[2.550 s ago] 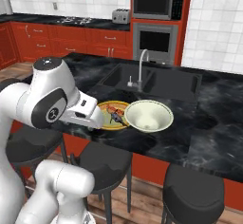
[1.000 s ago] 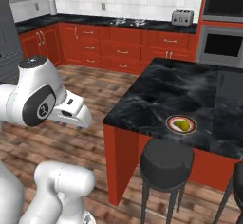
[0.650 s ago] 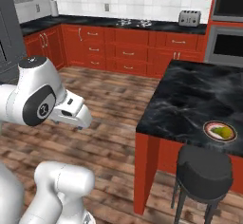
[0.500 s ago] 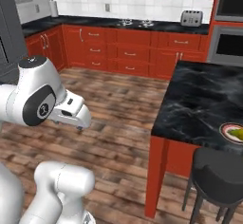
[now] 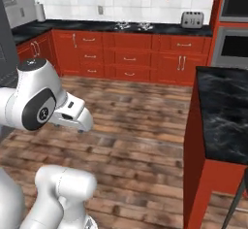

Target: Take the smaller bowl and place it next to the appetizer plate on the dining counter , and place the larger bowl next to the plate with cooked food.

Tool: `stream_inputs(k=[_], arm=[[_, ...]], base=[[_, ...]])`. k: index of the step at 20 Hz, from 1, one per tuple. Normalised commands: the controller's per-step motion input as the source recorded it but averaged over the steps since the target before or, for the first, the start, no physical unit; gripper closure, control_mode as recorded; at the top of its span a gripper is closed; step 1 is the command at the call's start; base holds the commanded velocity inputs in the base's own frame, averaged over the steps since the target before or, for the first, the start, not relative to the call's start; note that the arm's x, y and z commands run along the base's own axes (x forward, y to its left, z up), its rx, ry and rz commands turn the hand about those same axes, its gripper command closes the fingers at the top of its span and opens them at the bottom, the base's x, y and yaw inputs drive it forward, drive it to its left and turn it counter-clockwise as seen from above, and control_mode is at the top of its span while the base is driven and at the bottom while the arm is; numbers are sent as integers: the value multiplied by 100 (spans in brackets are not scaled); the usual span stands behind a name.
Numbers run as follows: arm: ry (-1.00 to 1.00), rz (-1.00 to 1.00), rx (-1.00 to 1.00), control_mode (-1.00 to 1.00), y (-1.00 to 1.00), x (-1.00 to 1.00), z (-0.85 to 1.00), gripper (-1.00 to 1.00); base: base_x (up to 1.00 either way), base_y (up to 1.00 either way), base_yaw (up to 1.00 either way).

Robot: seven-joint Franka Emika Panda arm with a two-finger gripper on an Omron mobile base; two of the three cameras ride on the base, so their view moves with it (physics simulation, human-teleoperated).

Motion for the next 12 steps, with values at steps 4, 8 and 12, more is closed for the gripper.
stream_inputs(k=[4, 8, 12], arm=[[0, 0, 0, 100, 0, 0, 0, -100], [0, 0, 0, 100, 0, 0, 0, -100], [0, 0, 0, 100, 0, 0, 0, -100]], base=[[100, 82, -28], [100, 58, -26], [100, 31, -23]])
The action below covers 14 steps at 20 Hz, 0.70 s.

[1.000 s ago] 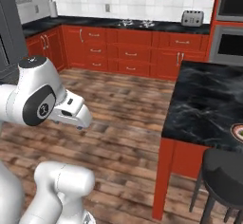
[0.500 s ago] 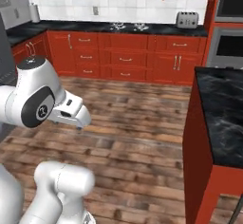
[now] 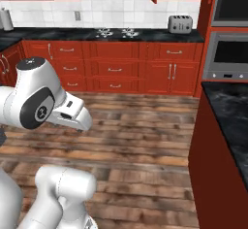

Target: Take the smaller bowl and place it next to the appetizer plate on the dining counter , and place the larger bowl next to the plate with cooked food.

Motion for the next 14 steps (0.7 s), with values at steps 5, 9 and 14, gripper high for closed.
stream_inputs(k=[5, 9, 14], arm=[[0, 0, 0, 100, 0, 0, 0, -100], [0, 0, 0, 100, 0, 0, 0, -100], [0, 0, 0, 100, 0, 0, 0, -100]], base=[[100, 18, -20], [100, 18, -19], [100, 17, -18]])
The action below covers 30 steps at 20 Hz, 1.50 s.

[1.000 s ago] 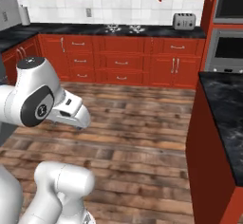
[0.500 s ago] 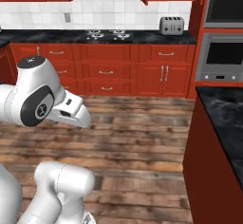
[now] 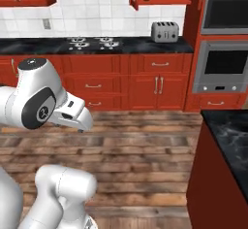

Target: Take the smaller bowl and place it next to the appetizer plate on the dining counter , and place the larger bowl next to the plate with cooked food.

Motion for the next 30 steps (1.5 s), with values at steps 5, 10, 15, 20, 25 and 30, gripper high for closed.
stream_inputs(k=[5, 10, 15, 20, 25, 30], arm=[[0, 0, 0, 100, 0, 0, 0, -100], [0, 0, 0, 100, 0, 0, 0, -100], [0, 0, 0, 100, 0, 0, 0, -100], [0, 0, 0, 100, 0, 0, 0, -100], [0, 0, 0, 100, 0, 0, 0, -100], [0, 0, 0, 100, 0, 0, 0, -100]], base=[[100, 14, -18], [100, 9, -18], [100, 0, -17], [100, -1, -15], [100, -26, -7], [100, -53, -3]])
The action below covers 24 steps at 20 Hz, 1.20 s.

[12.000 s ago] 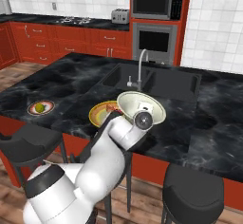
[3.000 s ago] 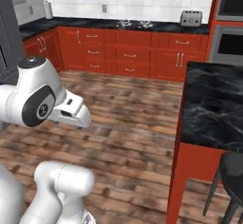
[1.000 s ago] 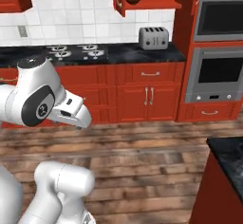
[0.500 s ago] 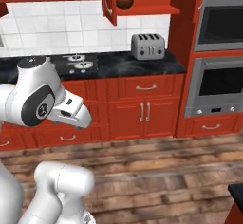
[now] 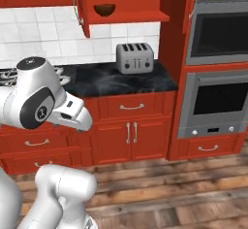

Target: Take the smaller bowl and place it next to the appetizer plate on the dining counter , and place the larger bowl next to the plate with cooked food.

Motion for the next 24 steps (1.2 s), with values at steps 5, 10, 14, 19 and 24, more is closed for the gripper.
stream_inputs(k=[5, 10, 14, 19, 24], arm=[[0, 0, 0, 100, 0, 0, 0, -100], [0, 0, 0, 100, 0, 0, 0, -100], [0, 0, 0, 100, 0, 0, 0, -100], [0, 0, 0, 100, 0, 0, 0, -100], [0, 0, 0, 100, 0, 0, 0, -100]], base=[[100, -52, 0], [100, -8, 13], [100, 0, 25], [100, -28, 35], [76, -38, 41]])
